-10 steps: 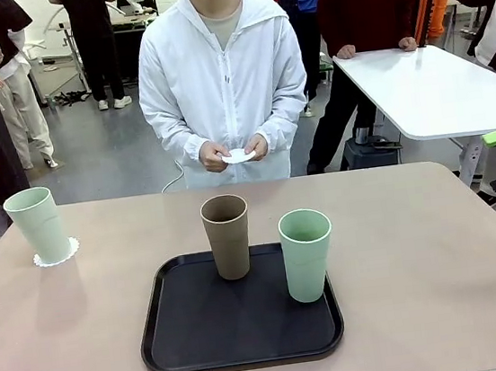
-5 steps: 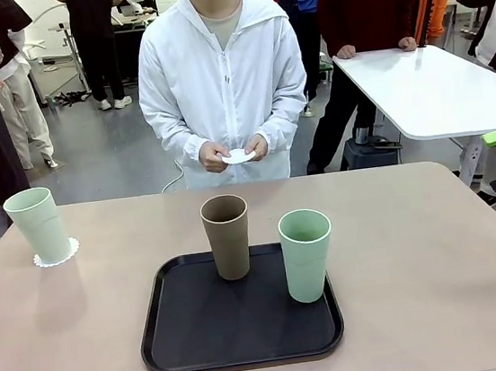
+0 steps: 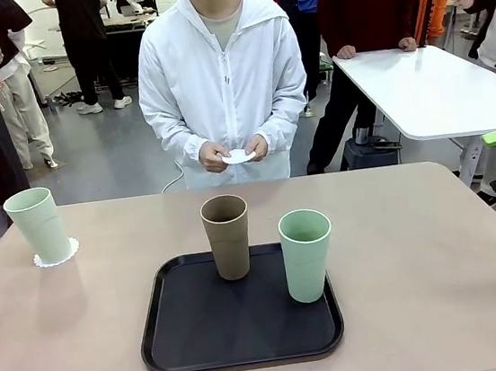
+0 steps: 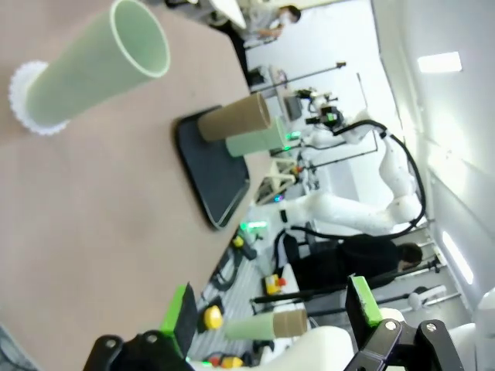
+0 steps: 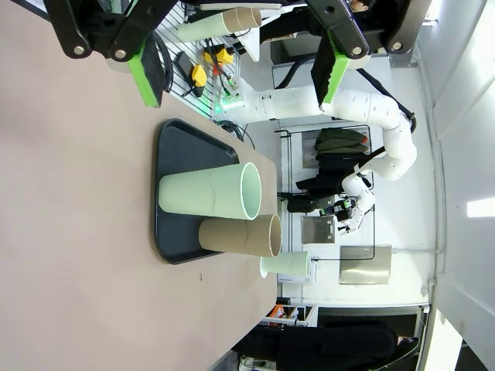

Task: Place coasters on the table and set cups on them.
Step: Take one Reusable plastic cup from the Flat Tray and place it on a coaster set by the human.

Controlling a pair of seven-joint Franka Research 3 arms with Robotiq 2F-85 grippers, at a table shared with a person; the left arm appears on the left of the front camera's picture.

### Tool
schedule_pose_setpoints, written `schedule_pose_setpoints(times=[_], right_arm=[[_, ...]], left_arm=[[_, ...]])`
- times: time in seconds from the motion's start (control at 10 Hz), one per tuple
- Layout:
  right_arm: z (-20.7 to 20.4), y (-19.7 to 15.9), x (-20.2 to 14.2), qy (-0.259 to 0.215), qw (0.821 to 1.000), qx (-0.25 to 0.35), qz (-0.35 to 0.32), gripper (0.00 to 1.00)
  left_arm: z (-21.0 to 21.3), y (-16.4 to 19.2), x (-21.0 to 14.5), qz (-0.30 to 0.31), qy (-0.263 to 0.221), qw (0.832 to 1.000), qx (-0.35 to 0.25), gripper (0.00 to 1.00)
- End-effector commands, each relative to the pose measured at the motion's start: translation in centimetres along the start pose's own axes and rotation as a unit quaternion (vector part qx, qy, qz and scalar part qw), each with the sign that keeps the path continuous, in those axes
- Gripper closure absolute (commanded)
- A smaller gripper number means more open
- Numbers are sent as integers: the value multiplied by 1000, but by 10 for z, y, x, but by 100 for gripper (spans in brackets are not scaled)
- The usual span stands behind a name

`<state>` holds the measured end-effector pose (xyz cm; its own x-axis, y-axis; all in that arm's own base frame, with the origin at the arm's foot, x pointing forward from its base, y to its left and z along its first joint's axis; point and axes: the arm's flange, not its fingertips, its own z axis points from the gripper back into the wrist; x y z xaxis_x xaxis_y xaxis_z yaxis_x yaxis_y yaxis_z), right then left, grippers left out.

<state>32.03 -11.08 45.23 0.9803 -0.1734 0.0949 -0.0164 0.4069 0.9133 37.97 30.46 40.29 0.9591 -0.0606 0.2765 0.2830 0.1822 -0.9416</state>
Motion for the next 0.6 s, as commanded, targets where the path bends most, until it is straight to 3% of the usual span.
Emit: schedule_pose_setpoints(times=[0.0, 0.5], right_arm=[[-1, 1, 0, 1, 1000, 5, 3, 0], [-1, 1, 0, 1, 1000, 5, 3, 0]], left_arm=[[19, -13, 4, -11, -3, 1000, 10, 0], [2, -1, 0, -1, -1, 1000, 2, 0]])
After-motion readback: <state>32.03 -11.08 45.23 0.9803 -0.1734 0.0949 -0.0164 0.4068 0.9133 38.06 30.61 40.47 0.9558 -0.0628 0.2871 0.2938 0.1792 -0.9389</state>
